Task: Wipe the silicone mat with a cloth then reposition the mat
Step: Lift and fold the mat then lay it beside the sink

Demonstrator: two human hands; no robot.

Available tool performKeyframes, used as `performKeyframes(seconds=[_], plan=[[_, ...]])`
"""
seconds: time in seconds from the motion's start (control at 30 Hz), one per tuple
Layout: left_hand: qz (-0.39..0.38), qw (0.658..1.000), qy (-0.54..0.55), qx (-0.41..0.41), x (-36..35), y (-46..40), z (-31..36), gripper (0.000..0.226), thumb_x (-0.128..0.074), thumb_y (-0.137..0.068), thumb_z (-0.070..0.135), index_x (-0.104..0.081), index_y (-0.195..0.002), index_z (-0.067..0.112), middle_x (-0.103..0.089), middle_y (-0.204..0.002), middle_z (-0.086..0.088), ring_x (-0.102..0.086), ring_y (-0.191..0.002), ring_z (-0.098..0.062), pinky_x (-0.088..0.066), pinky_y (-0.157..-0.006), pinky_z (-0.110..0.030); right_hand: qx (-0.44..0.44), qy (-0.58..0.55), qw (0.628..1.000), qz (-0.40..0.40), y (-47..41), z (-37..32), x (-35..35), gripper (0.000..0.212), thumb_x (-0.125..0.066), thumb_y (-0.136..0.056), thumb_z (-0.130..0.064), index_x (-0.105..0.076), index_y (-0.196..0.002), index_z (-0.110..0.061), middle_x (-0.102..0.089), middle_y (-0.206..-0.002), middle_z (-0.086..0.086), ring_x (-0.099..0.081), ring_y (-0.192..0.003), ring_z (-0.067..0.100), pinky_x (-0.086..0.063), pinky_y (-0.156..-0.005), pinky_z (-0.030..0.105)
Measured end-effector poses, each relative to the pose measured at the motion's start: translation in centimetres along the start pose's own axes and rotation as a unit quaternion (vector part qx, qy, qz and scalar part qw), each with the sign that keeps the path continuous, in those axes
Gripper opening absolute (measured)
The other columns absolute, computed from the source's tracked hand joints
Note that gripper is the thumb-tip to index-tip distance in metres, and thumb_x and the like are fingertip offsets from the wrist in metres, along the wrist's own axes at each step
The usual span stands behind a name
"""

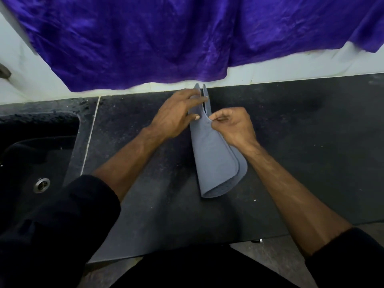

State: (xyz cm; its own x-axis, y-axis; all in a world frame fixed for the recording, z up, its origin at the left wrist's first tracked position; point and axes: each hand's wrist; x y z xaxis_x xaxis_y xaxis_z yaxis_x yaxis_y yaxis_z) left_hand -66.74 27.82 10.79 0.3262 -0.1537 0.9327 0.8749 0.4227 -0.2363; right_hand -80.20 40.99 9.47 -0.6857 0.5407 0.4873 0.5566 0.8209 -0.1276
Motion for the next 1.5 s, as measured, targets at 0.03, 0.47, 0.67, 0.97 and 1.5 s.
performKeyframes(seconds=[0.03, 0.47, 0.67, 0.97, 1.5], plan=[[-0.018, 0.998, -0.043, -0.036, 0.8, -0.5, -0.2, 0.054, -0.064, -0.089, 0.019, -0.047, -0.14, 0.018, -0.039, -0.149, -0.009, -0.033, -0.138, -0.025, -0.025, -0.115, -0.036, 0.008, 0.001, 1.0, -0.015, -0.2, -0.6, 0.3, 0.014, -0.071, -0.078, -0.003, -0.076, -0.089, -0.009, -0.075, -0.085, 0.001, -0.071, -0.075, 0.009, -0.059, -0.071, 0.023], [-0.045, 0.987, -0.128, -0.083, 6.0, 3.3, -5.2, 0.025, -0.055, -0.094, 0.023, -0.069, -0.115, 0.023, -0.069, -0.115, -0.002, -0.061, -0.108, -0.023, -0.032, -0.1, -0.035, 0.095, 0.062, 0.978, -0.174, -1.5, -6.9, -0.7, 0.017, -0.07, -0.077, -0.001, -0.076, -0.086, -0.015, -0.073, -0.082, -0.009, -0.068, -0.073, -0.004, -0.051, -0.065, 0.009], [-0.098, 0.992, -0.072, 0.028, 7.7, 7.9, -6.9, 0.032, -0.042, -0.097, 0.033, -0.065, -0.117, 0.025, -0.064, -0.116, 0.0, -0.06, -0.105, -0.02, -0.05, -0.086, -0.042, 0.128, 0.069, 0.966, -0.214, -1.7, -9.3, -4.0, 0.013, -0.07, -0.081, -0.002, -0.075, -0.088, -0.01, -0.074, -0.086, -0.003, -0.07, -0.08, 0.004, -0.057, -0.077, 0.019], [-0.008, 0.998, -0.047, 0.045, 11.7, 13.2, -11.5, 0.021, -0.058, -0.092, 0.023, -0.073, -0.107, 0.017, -0.07, -0.104, -0.005, -0.064, -0.095, -0.02, -0.051, -0.081, -0.037, 0.191, 0.116, 0.939, -0.26, -2.7, -14.4, -10.1, 0.012, -0.07, -0.082, -0.004, -0.074, -0.088, -0.014, -0.073, -0.087, -0.006, -0.068, -0.079, 0.001, -0.057, -0.074, 0.019], [0.029, 0.993, -0.022, 0.117, 16.0, 14.4, -17.1, 0.021, -0.066, -0.087, 0.028, -0.072, -0.103, 0.016, -0.07, -0.103, 0.0, -0.054, -0.083, -0.004, -0.046, -0.074, -0.023, 0.217, 0.156, 0.93, -0.252, -5.3, -19.5, -15.6, 0.017, -0.075, -0.078, -0.007, -0.073, -0.093, -0.013, -0.07, -0.089, -0.005, -0.064, -0.078, -0.004, -0.049, -0.068, 0.004]])
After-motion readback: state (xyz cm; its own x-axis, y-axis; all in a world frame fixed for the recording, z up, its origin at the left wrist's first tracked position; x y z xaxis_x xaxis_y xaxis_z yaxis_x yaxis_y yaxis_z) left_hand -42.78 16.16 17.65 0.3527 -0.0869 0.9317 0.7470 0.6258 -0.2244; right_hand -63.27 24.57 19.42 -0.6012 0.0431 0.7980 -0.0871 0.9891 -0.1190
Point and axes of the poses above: each hand's wrist, its own y-axis away from the middle knuckle, its own x-axis out of the back of the hand, z = x × y
